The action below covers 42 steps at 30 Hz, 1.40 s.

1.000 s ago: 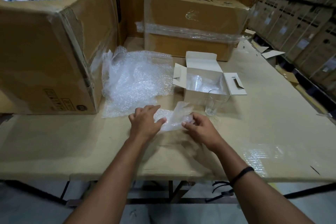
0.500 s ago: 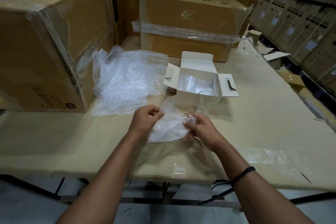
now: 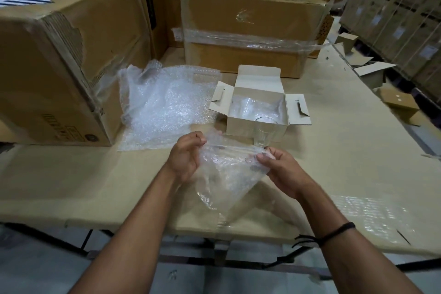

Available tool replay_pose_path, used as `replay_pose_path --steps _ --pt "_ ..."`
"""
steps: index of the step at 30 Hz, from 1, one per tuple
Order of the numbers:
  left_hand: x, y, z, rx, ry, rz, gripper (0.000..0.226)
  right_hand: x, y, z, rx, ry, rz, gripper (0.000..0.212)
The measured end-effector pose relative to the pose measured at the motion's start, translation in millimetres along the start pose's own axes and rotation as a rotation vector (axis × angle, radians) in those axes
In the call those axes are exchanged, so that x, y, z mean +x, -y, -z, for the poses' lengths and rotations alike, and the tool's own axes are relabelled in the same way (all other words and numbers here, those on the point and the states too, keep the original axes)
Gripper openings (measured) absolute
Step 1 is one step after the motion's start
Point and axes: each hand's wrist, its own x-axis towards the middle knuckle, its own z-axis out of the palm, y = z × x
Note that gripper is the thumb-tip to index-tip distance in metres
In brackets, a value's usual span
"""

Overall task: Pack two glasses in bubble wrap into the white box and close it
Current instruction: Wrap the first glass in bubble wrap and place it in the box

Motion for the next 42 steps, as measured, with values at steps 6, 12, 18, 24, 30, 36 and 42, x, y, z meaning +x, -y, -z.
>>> replay_pose_path --steps 6,12,18,24,30,36,42 --pt "0.4 -1.0 -5.9 0.402 -0.344 -0.131 0.021 -12.9 22.5 21.0 -0.156 0.012 -0.056 0.078" --pt "1.9 -3.1 12.5 0.647 -0.514 -0.191 0.015 -22.5 50.5 55.3 -0.506 -0.181 -0.166 0.046" --pt "-3.8 8.6 16.9 1.066 -0.364 0.021 0.055 -15.5 36.2 42.9 -1.147 -0.349 -0.357 0.072" --pt "-29.3 14.1 21.0 1.514 -0.567 0.077 0.077 -26.9 9.9 18.1 -1.485 -0.524 0.248 0.046" --pt "-54.7 35.2 23.5 1.689 -0.646 0.178 0.065 -25.8 -31.1 4.2 -1.709 -0.123 0.035 0.061" --pt "-65.9 45.2 15.9 1.644 -0.786 0.072 0.054 -18.4 -25.1 -13.6 -1.790 -0.262 0.080 0.045" --pt "-71.9 42.3 14.2 1.005 -0.758 -0.126 0.006 -18.6 -24.2 -27.6 -1.583 -0.472 0.208 0.028"
